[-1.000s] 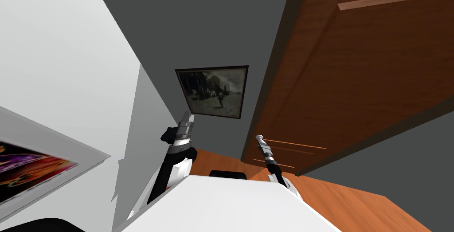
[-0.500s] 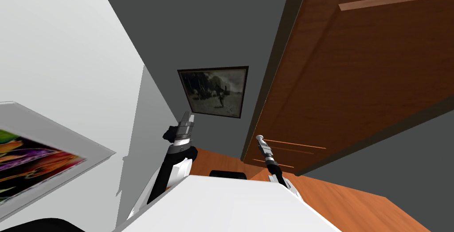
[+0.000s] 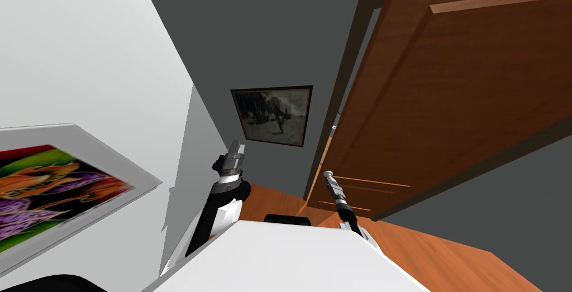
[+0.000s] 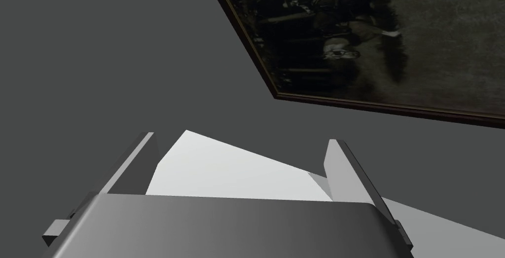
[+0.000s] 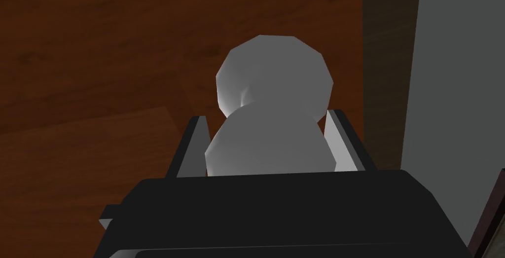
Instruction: Pull the door open
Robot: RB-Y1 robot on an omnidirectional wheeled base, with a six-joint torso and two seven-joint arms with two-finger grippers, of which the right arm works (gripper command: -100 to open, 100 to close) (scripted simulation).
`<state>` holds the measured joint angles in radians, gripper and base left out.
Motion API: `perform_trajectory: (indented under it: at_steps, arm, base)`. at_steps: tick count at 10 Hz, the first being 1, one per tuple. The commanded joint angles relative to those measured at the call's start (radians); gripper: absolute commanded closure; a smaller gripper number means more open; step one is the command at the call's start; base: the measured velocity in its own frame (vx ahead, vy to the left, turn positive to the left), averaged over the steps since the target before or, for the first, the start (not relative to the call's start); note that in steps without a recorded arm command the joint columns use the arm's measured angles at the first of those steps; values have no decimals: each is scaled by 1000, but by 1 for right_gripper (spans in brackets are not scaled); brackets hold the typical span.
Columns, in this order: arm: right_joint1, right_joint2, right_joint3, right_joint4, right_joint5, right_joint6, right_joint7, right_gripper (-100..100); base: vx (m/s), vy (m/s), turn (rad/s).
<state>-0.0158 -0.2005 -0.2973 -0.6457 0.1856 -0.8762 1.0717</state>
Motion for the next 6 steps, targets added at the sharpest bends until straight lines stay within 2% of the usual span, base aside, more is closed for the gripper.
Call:
perform_trajectory:
  at_steps: [1, 6]
  arm:
    - [-1, -9, -5, 8, -15, -4, -47, 100]
    - [3, -14, -1, 10, -45, -2, -171, 100]
  base:
    - [-63, -10, 54]
    - [-49, -12, 51]
